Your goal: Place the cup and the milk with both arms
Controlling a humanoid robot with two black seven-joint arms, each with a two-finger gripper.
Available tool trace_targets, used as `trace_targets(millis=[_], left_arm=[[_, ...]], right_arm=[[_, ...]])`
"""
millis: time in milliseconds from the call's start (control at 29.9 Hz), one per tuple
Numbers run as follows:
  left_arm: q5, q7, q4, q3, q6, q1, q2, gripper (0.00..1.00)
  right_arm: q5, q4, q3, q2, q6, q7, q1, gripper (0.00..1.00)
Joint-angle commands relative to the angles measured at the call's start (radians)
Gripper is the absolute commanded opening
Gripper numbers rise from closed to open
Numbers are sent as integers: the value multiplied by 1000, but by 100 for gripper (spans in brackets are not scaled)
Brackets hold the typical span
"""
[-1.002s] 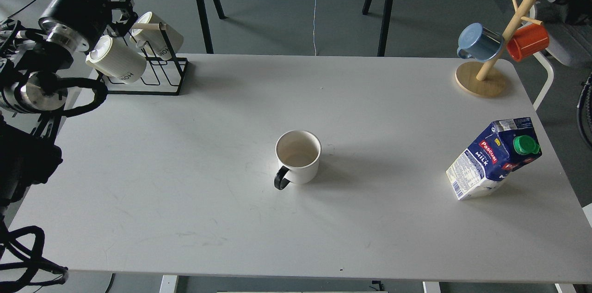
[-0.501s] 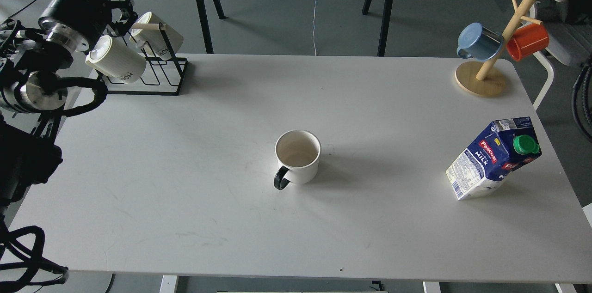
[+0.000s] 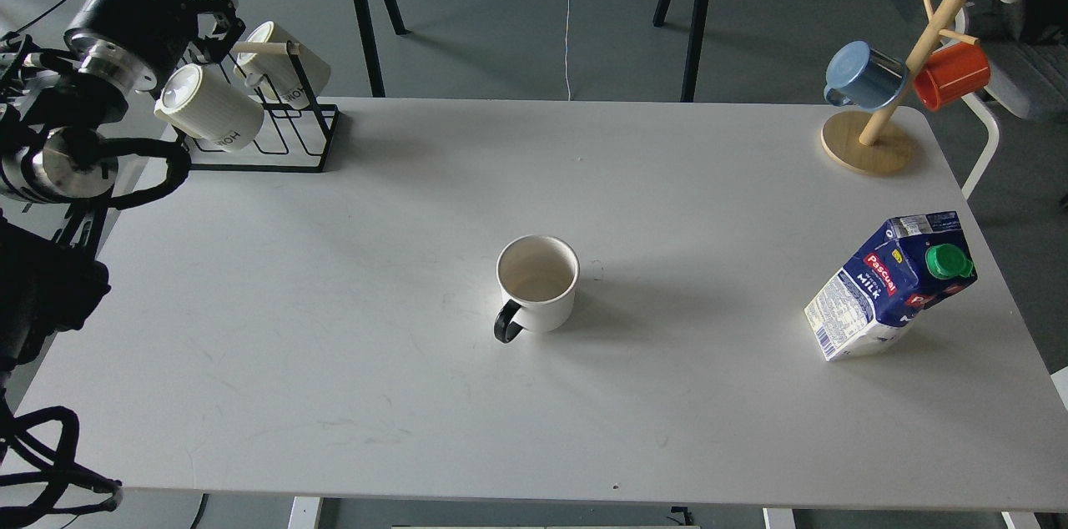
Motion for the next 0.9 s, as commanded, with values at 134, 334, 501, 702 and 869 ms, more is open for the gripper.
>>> trace_targets(millis=[134,334,501,702,869], left_arm=[[-2,-6,0,-3,-3,-5,17,99],[-2,-6,-2,-3,-3,-6,17,99],[-2,-6,-17,-3,-3,-5,25,99],[-2,-8,-17,-3,-3,0,25,99],[-2,-9,-17,-3,-1,0,25,99]], right_arm=[[-156,-17,-7,21,-58,-2,-16,99],[-163,-31,-11,6,-135,-2,-21,99],[-163,-26,-40,-84,-203,-2,-44,99],[-165,-30,-50,-100,-201,-2,-54,99],[-166,-20,-50,-179,-201,-2,-56,99]])
